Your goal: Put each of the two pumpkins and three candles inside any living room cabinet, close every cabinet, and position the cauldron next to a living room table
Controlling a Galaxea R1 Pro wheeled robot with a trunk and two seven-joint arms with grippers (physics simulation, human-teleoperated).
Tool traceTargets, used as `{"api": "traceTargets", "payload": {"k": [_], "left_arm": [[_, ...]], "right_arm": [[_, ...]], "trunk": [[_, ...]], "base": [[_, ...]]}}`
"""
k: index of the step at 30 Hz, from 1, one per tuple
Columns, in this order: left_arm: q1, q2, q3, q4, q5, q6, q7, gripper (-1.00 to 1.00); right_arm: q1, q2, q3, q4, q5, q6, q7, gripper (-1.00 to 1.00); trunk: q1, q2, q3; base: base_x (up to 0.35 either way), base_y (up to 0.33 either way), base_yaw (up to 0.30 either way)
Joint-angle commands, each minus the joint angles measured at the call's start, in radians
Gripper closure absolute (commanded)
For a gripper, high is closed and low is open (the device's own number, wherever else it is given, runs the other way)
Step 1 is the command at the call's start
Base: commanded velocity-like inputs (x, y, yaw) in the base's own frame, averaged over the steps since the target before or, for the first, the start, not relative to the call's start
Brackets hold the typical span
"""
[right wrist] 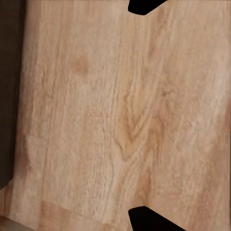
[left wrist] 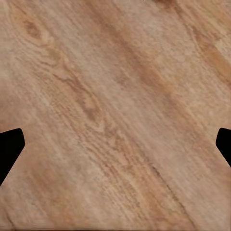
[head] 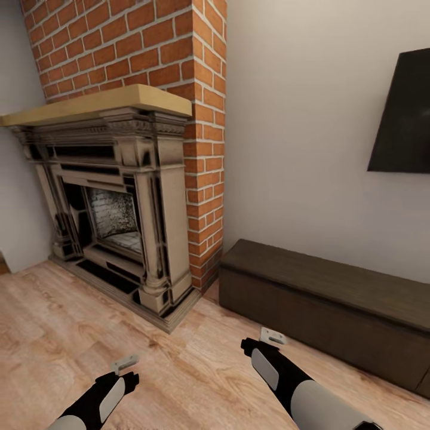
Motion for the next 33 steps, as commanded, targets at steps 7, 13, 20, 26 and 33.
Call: {"api": "traceTargets", "payload": {"k": [7, 13, 20, 26, 33], "left_arm": [[0.0, 0.0, -0.003, -0.003, 0.007, 0.005, 0.005, -1.0], [0.0, 0.0, -0.003, -0.003, 0.007, 0.005, 0.005, -1.0], [0.0, -0.001, -0.003, -0.003, 0.007, 0.005, 0.005, -1.0], [0.0, -0.001, -0.003, -0.002, 0.007, 0.005, 0.005, -1.0], [0.0, 0.0, -0.003, -0.002, 0.006, 0.005, 0.005, -1.0]], "right_arm": [[-0.001, -0.001, 0.009, -0.001, 0.007, 0.002, -0.008, -1.0], [-0.001, -0.001, 0.009, -0.001, 0.014, -0.012, -0.008, -1.0], [-0.001, -0.001, 0.026, 0.0, 0.014, -0.026, -0.008, -1.0], [-0.001, -0.001, 0.056, 0.001, 0.013, -0.04, -0.008, -1.0], [-0.001, -0.001, 0.058, 0.001, 0.012, -0.04, -0.009, -1.0]], "trunk": [[-0.027, 0.049, 0.012], [-0.05, 0.091, 0.023], [-0.077, 0.14, 0.036], [-0.1, 0.182, 0.048], [-0.1, 0.182, 0.041]], "base": [[0.0, 0.0, 0.196], [0.0, 0.0, 0.195], [0.0, 0.0, 0.206], [0.0, 0.0, 0.214], [0.0, 0.0, 0.217]]}}
